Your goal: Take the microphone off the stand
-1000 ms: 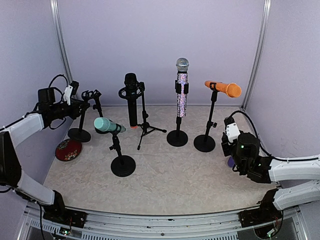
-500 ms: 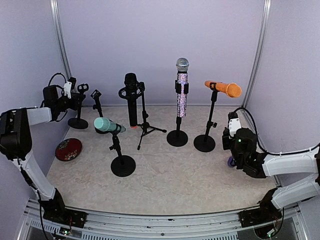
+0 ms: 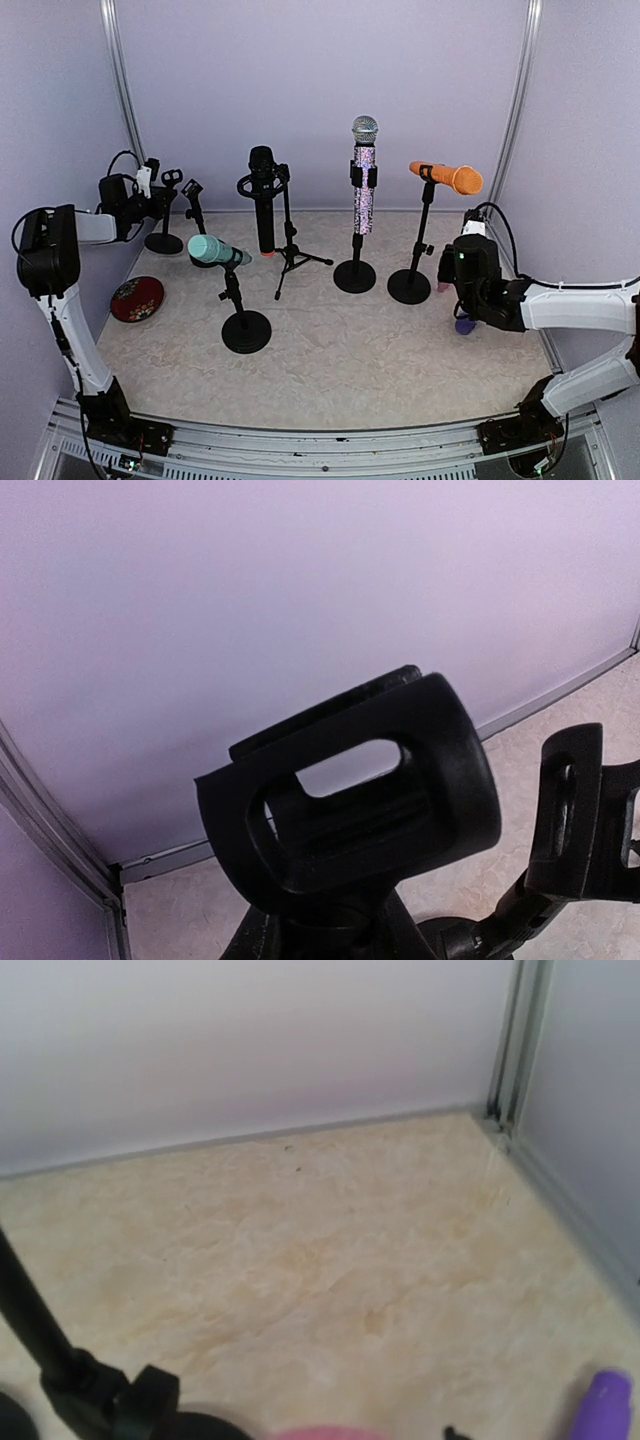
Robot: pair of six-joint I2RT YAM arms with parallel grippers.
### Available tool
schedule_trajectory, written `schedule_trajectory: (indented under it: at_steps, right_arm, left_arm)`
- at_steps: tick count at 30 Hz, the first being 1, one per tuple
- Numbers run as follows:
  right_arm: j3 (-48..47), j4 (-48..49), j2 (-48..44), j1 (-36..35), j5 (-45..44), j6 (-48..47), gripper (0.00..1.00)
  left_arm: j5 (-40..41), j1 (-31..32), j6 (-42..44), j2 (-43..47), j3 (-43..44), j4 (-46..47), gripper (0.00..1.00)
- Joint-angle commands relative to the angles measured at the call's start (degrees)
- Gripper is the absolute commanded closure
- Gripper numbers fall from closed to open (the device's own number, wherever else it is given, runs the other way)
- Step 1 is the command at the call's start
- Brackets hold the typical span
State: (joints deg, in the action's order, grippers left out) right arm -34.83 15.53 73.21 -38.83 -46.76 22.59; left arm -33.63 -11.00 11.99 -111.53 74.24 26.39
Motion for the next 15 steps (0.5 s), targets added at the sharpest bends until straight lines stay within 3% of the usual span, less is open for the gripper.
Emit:
schedule_trajectory:
  at_steps: [1,10,15]
  right_arm:
    - [2.76,-19.38,6.21,-2.16,4.5,13.3,0.99]
    - [1.94,-28.65,14.65,-11.58,-5.85,24.45,1.0]
    - [-2.27,-37.18,20.3,-14.02,-6.37,33.59,0.9]
  left_arm:
    - [-1.35,-0.16,0.27,0.81,-1.37,7.09,0.77]
    - [-2.73,-0.75,-0.14,3.9,-7.15,7.44,0.54]
    - [-3.48,-1.17,0.96,6.32,-8.61,5.02,0.4]
